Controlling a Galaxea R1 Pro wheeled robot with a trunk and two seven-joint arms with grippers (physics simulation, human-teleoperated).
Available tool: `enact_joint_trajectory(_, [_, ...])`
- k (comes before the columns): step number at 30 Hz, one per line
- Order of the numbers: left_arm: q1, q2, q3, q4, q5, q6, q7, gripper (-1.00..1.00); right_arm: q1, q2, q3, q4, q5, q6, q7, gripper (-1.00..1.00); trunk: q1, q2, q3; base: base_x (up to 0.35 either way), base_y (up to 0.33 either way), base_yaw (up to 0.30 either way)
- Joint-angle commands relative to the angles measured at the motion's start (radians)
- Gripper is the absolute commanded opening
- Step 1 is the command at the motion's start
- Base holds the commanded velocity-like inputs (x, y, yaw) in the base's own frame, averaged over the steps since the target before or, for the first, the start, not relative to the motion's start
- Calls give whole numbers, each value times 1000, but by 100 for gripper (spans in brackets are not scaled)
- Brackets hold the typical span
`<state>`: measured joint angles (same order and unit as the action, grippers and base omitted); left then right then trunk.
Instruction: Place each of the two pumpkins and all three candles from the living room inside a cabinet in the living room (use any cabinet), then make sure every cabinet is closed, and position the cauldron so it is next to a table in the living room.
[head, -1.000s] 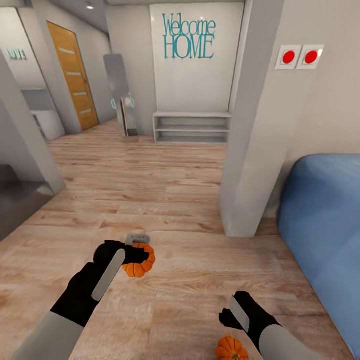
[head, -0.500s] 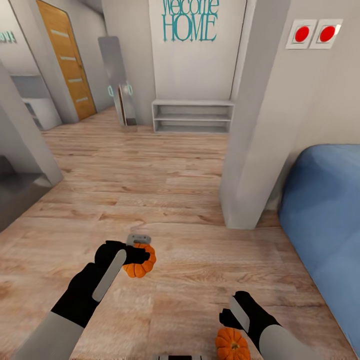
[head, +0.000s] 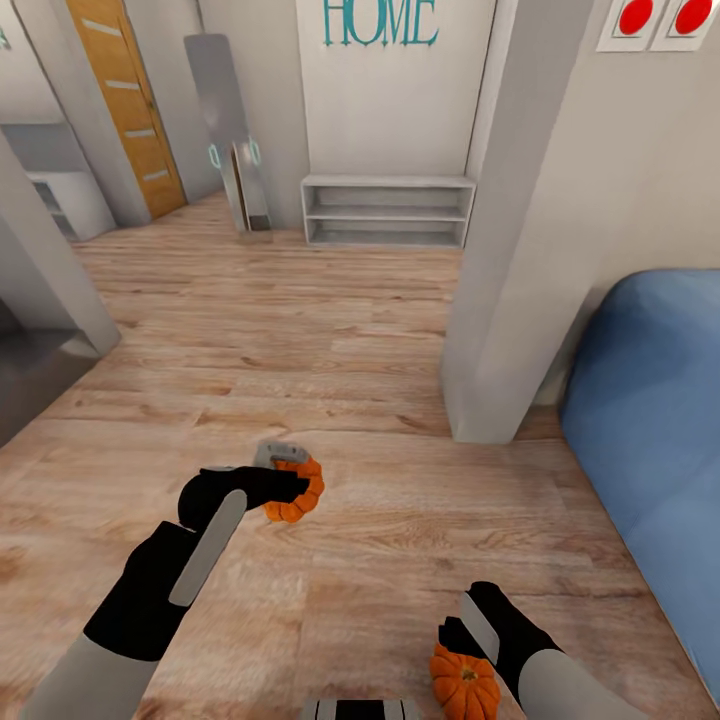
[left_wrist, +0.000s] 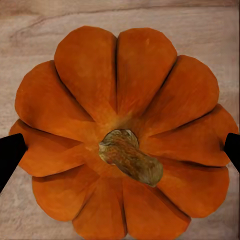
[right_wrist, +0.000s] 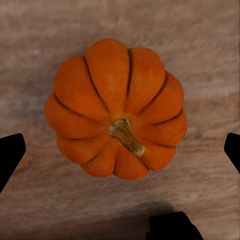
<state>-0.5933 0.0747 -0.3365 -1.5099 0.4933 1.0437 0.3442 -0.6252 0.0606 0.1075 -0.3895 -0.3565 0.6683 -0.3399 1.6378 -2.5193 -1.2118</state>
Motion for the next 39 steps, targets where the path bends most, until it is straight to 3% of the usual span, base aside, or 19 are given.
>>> enact_joint_trajectory(1, [0,1,-2,-8,7,3,11,-100,0,-1,8,-2,-11,4,-8,100,0,0,-1,0,0,0])
enact_joint_trajectory(24, [1,0,-3,-22,7,3,12,-100,1,-7,9,-4,-10,-40,-2,100,0,0,-1,2,0,0])
enact_joint_trajectory(32, [1,-4,-4,-20,7,3,12,-100,1,-35,8,-4,-8,-41,87,100,0,0,-1,67,0,0])
enact_joint_trajectory(39, [1,-2,-4,-21,7,3,12,-100,1,-41,9,-1,-7,-41,102,100,0,0,-1,6,0,0])
